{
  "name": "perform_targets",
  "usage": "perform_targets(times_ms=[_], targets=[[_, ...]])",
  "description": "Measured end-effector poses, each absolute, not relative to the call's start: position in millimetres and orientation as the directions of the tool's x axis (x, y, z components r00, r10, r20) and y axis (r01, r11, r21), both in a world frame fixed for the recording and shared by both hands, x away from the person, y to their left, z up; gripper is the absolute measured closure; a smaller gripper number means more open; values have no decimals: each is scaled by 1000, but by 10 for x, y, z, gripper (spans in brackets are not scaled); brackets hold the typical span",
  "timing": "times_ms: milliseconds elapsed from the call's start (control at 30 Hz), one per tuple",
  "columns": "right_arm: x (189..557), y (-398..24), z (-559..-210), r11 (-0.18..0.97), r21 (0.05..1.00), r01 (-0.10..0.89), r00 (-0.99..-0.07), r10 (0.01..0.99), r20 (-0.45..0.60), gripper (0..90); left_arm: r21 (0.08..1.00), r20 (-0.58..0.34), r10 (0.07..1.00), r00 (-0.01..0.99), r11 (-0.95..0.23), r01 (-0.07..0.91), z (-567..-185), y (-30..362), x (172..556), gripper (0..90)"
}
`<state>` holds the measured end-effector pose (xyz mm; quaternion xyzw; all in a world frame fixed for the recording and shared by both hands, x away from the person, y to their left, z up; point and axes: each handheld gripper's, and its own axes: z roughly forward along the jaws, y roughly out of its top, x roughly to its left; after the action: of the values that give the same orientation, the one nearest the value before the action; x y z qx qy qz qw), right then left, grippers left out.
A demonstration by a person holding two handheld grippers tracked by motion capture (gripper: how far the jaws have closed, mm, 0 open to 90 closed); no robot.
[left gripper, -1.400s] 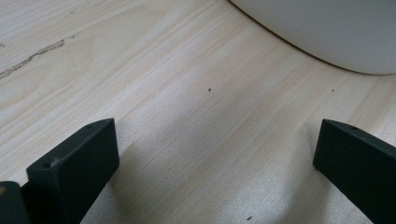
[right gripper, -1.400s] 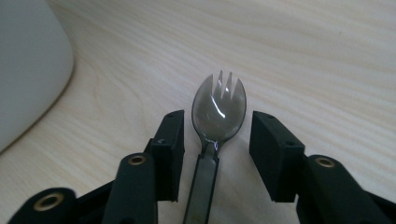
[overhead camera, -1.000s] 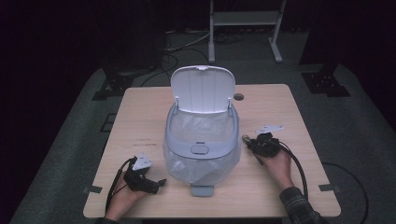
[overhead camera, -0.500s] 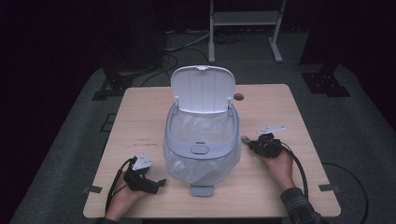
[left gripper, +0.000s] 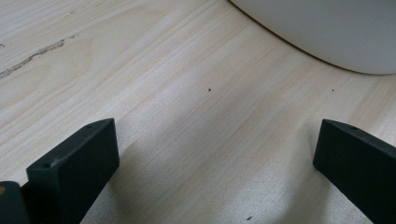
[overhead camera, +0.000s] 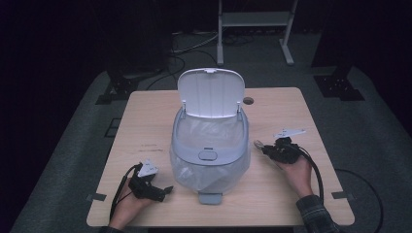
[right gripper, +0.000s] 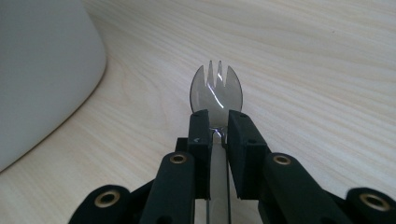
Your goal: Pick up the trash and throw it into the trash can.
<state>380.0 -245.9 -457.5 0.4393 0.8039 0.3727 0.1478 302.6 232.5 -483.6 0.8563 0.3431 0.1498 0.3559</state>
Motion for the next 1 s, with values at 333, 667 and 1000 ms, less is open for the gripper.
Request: perform_targets(times_ms=[333,667,1000], targets=[[3728,-2559,-4443,321,747,583,-583,805,109,791,712,12,694,720,-511,481,-4836,2325,3027,0],[3674,-2605,-4334,322,761,564,-605,787,116,790,712,12,694,720,-511,481,-4836,2325,3027,0],[3634,-2620,-4210,318,775,546,-626,769,126,790,712,12,694,720,-511,481,-4836,2326,3027,0]])
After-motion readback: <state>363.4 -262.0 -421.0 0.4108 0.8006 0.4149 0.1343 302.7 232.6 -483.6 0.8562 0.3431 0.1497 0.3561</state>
